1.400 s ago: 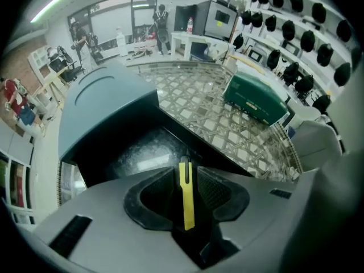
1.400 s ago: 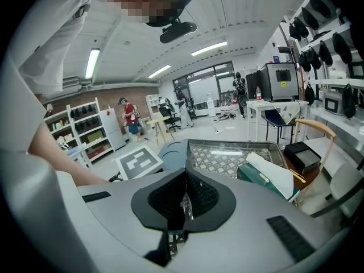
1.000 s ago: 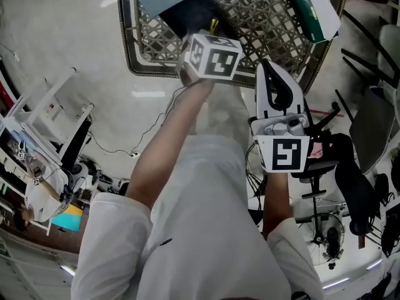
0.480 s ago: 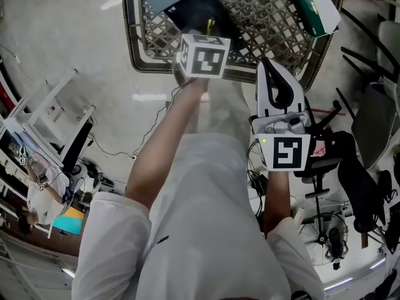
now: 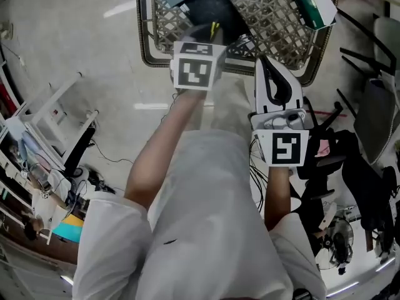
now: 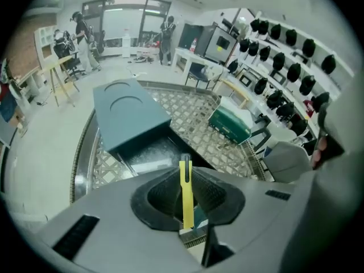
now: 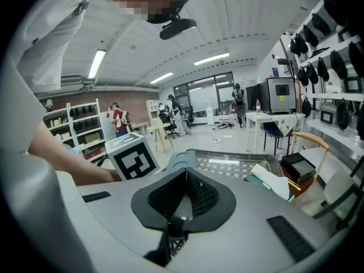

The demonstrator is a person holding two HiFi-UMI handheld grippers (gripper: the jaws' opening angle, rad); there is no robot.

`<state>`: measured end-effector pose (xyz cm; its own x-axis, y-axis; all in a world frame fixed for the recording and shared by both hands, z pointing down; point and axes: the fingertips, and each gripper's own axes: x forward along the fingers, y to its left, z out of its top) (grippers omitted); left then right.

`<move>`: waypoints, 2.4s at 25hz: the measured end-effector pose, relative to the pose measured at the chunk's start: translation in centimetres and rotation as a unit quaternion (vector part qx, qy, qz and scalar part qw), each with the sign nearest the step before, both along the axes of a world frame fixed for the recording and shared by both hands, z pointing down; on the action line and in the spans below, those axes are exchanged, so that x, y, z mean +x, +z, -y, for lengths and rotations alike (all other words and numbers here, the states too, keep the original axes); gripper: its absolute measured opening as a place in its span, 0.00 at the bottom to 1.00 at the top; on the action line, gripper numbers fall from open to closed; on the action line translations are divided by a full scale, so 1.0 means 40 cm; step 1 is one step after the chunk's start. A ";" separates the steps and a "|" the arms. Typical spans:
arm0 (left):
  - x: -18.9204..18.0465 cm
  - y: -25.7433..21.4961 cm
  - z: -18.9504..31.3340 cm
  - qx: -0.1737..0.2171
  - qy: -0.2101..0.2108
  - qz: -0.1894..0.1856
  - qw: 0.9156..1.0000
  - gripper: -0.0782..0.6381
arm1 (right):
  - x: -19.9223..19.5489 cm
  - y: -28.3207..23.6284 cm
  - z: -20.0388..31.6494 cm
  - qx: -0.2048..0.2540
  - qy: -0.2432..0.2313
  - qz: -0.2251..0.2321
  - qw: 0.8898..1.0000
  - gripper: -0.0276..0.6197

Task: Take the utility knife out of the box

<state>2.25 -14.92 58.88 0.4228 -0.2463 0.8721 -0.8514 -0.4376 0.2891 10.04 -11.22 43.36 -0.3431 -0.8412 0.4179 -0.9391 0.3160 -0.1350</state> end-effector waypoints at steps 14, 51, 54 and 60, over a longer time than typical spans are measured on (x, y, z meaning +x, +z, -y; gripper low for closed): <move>-0.119 -0.324 -0.056 0.093 0.001 -0.082 0.992 0.19 | -0.092 -0.185 -0.088 0.052 -0.007 -0.030 0.998 0.04; -0.392 -0.833 -0.163 0.319 -0.033 -0.181 0.930 0.19 | -0.120 -0.490 -0.152 0.120 0.003 -0.090 0.989 0.04; -0.398 -0.850 -0.167 0.328 -0.031 -0.178 0.927 0.19 | -0.126 -0.486 -0.156 0.115 -0.007 -0.079 0.990 0.04; -0.419 -0.847 -0.162 0.327 -0.032 -0.176 0.928 0.19 | -0.142 -0.462 -0.162 0.103 0.001 -0.066 0.992 0.04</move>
